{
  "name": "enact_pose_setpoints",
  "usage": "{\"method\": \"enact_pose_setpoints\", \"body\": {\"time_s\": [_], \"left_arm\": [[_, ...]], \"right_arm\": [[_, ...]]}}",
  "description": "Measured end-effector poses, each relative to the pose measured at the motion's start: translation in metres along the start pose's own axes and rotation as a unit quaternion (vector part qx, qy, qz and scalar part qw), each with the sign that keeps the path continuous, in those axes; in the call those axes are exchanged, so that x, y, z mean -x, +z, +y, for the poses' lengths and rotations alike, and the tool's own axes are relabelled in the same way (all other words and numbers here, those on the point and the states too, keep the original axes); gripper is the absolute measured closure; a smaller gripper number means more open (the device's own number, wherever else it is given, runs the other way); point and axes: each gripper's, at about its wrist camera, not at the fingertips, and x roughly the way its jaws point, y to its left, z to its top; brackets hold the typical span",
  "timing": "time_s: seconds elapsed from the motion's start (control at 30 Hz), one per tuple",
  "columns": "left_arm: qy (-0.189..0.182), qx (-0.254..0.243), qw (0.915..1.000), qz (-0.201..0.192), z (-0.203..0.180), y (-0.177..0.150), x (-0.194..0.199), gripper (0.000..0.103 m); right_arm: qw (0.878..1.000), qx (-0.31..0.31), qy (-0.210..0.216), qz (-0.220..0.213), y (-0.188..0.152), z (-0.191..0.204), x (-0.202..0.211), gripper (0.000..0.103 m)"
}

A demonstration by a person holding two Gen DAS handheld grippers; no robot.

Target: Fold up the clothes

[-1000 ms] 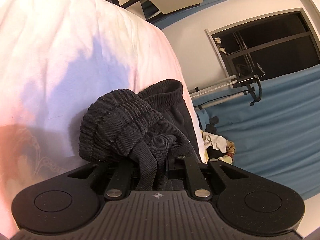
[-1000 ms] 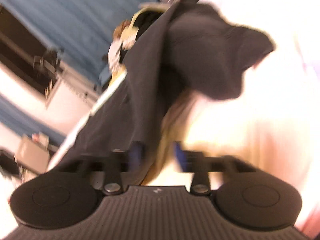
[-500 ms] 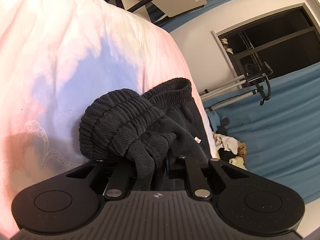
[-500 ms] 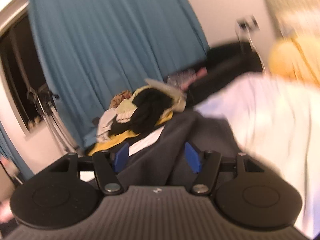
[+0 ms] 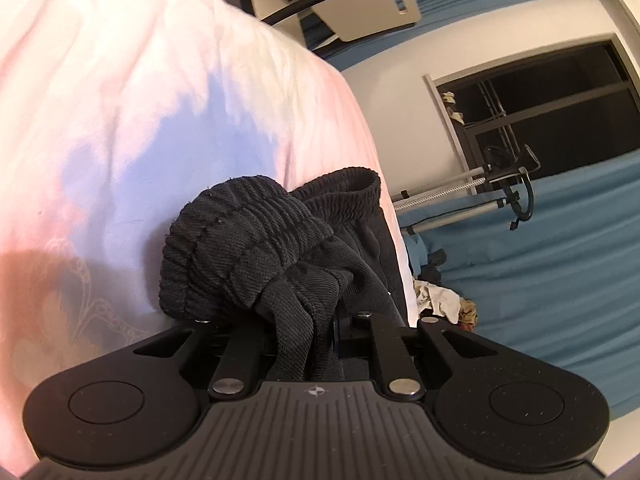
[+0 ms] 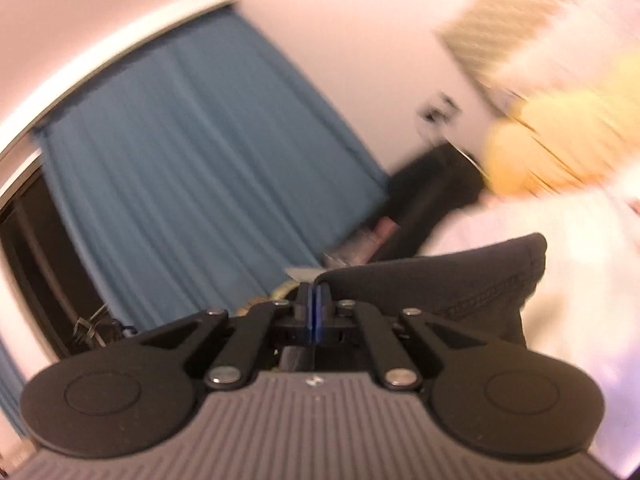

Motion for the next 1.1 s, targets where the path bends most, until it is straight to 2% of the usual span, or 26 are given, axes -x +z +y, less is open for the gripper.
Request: {"method": "enact_pose_setpoints", "body": {"time_s": [0.1,0.13,0.17,0.23,0.27,0.3,0.4,0.5,0.53,0.6,0.7,0.73,0.8,0.93,0.97,1.0,1.03,1.1], "left_arm": [[0.000,0.007,1.0000,0.006,0.002,0.000,0.003,0.087],[0.002,0.008,0.9999,0.007,0.003,0.000,0.003,0.087],[0.003,0.010,0.9999,0.008,0.004,-0.001,0.004,0.087],[0.005,0.011,0.9999,0.007,0.003,-0.003,0.004,0.087],[0.006,0.009,0.9999,0.007,0.002,-0.003,0.004,0.087],[0.005,0.009,0.9999,0.009,0.002,-0.002,0.004,0.087],[0.007,0.022,0.9996,0.013,0.005,-0.001,0.003,0.087],[0.007,0.024,0.9996,0.014,0.006,-0.001,0.002,0.087],[0.008,0.022,0.9996,0.014,0.006,-0.001,0.002,0.087],[0.011,0.020,0.9997,0.013,0.005,-0.002,0.000,0.087],[0.016,0.016,0.9997,0.013,0.004,-0.002,-0.004,0.087],[0.016,0.015,0.9997,0.013,0.004,-0.001,-0.005,0.087],[0.016,0.016,0.9996,0.015,0.004,0.000,-0.007,0.087],[0.010,0.020,0.9996,0.019,0.006,0.002,-0.009,0.087],[0.008,0.019,0.9996,0.019,0.005,0.003,-0.009,0.087],[0.007,0.019,0.9996,0.020,0.006,0.003,-0.010,0.087],[0.005,0.021,0.9996,0.021,0.006,0.004,-0.010,0.087],[0.001,0.022,0.9995,0.025,0.006,0.005,-0.013,0.087]], "right_arm": [[0.993,-0.067,-0.043,0.090,-0.003,-0.045,0.018,0.099],[0.988,-0.086,-0.062,0.115,-0.004,-0.060,0.023,0.096],[0.978,-0.142,-0.084,0.129,-0.004,-0.076,0.027,0.090],[0.971,-0.193,-0.076,0.117,0.002,-0.093,0.029,0.059],[0.974,-0.184,-0.084,0.099,0.005,-0.093,0.028,0.034],[0.977,-0.167,-0.096,0.088,0.005,-0.092,0.026,0.028],[0.962,-0.199,-0.133,0.129,-0.006,-0.109,0.006,0.029],[0.929,-0.283,-0.172,0.164,-0.018,-0.140,-0.005,0.028],[0.925,-0.289,-0.182,0.165,-0.019,-0.144,-0.008,0.028],[0.925,-0.284,-0.199,0.158,-0.016,-0.149,-0.012,0.028],[0.928,-0.279,-0.203,0.144,-0.015,-0.148,-0.019,0.029],[0.929,-0.278,-0.199,0.137,-0.014,-0.150,-0.020,0.030],[0.937,-0.264,-0.192,0.121,-0.008,-0.148,-0.030,0.037],[0.946,-0.236,-0.210,0.068,0.004,-0.147,-0.041,0.039],[0.949,-0.219,-0.218,0.062,0.011,-0.148,-0.047,0.052],[0.951,-0.201,-0.226,0.062,0.015,-0.146,-0.050,0.077],[0.953,-0.187,-0.229,0.071,0.019,-0.143,-0.055,0.087],[0.956,-0.160,-0.232,0.086,0.025,-0.136,-0.063,0.094]]}}
